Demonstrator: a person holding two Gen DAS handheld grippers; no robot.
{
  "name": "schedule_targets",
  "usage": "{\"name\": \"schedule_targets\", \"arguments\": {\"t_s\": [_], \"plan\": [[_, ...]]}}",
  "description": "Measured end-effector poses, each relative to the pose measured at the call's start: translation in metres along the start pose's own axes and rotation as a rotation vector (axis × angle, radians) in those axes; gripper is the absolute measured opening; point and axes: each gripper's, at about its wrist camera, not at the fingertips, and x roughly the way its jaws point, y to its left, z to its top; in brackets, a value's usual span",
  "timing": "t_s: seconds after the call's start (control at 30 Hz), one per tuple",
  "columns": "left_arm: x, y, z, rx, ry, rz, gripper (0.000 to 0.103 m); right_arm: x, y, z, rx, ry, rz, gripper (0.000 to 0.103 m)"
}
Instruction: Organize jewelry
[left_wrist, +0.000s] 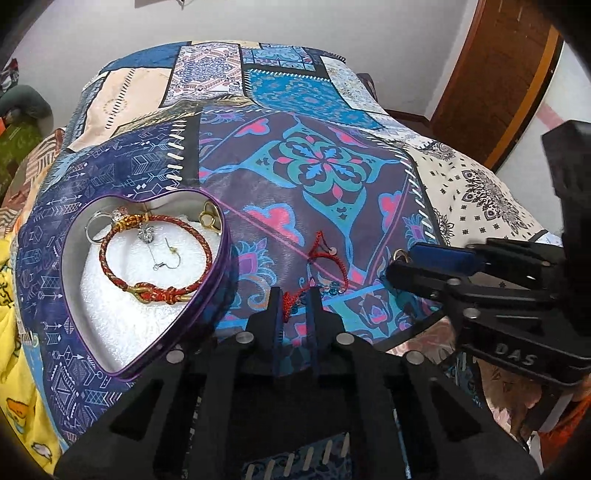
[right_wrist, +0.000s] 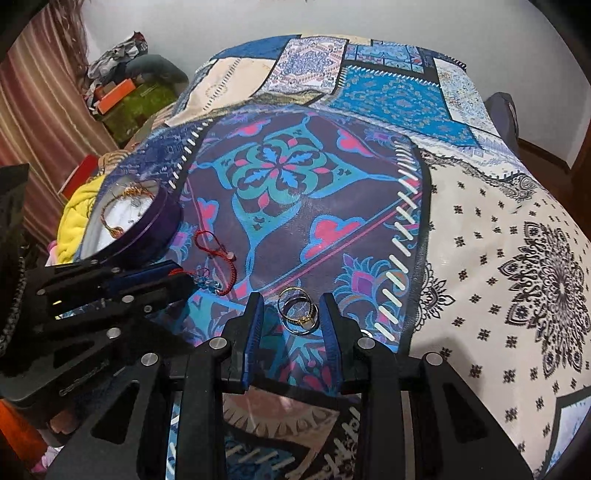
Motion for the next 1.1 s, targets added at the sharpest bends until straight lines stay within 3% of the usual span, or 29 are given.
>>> {"name": "schedule_targets", "arguments": {"t_s": [0.13,0.27,0.57,1.1], "plan": [[0.0,-0.001,0.0,0.003,-0.002,-0.006,0.006,0.0,0.004,0.0,-0.021,-0.014,-0.017,0.028],[0.0,0.0,-0.001,0.001,-0.007,-0.01,0.006,-0.001,0.002,0.001,-0.017,-0.022,-0.02,0.018],[-0.014,-0.003,-0.004,0.003,-0.039,-0.015,0.006,-0.017,-0.001,0.003,0.008,-0.068,-0.018,0.018],[-0.094,0.001,0.006,-0.003,-0.215,0.02,0.006,-0.077,0.017,0.02,0.006,-0.222,-0.007,0.018]]}}
